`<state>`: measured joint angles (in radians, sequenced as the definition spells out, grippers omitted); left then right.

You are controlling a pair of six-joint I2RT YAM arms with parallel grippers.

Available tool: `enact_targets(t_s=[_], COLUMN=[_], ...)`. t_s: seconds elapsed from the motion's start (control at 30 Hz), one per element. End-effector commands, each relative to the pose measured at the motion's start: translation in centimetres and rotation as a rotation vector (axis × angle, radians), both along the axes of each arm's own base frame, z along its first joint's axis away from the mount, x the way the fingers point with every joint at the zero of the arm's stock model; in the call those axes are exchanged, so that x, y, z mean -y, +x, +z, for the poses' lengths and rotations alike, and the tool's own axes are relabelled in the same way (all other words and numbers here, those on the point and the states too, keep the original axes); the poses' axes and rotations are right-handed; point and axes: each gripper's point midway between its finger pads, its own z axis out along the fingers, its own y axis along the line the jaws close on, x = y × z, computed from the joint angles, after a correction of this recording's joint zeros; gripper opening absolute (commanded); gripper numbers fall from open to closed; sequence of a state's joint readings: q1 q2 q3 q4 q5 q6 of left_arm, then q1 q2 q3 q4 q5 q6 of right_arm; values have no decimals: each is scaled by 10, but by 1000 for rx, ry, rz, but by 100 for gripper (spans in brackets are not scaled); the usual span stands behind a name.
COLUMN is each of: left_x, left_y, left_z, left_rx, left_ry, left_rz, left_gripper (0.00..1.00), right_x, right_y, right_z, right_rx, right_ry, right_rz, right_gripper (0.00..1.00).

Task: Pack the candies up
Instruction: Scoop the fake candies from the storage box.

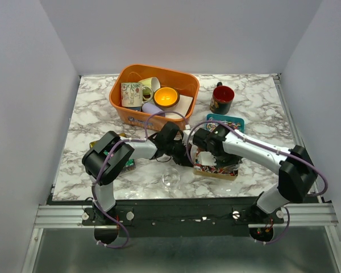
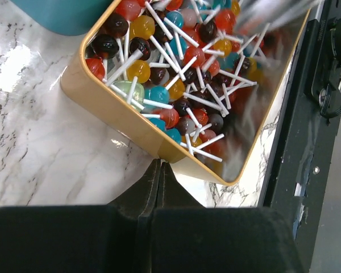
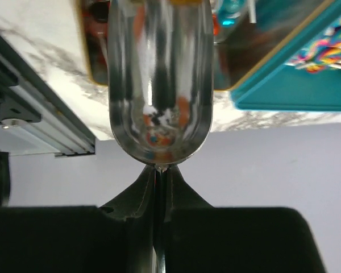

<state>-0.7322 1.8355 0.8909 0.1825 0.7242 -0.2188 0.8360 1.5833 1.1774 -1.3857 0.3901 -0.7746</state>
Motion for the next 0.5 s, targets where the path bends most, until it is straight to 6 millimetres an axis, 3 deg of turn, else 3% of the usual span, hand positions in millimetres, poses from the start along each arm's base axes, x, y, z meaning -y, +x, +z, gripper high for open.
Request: enact_targets(t_s=[0.0, 0.47], left_x=[13, 19], left_y=[-8, -6], left_z=[11, 11], left_rx=[-8, -44], left_ry=[-79, -86], left_rz=[-55, -53], left_gripper=[0, 0], right_x=[14, -5], right_y=[-61, -16], right_z=[-22, -24], right_rx=[-257, -163], right_ry=[24, 72], right_rz=[-83, -177], right_gripper=[1, 1])
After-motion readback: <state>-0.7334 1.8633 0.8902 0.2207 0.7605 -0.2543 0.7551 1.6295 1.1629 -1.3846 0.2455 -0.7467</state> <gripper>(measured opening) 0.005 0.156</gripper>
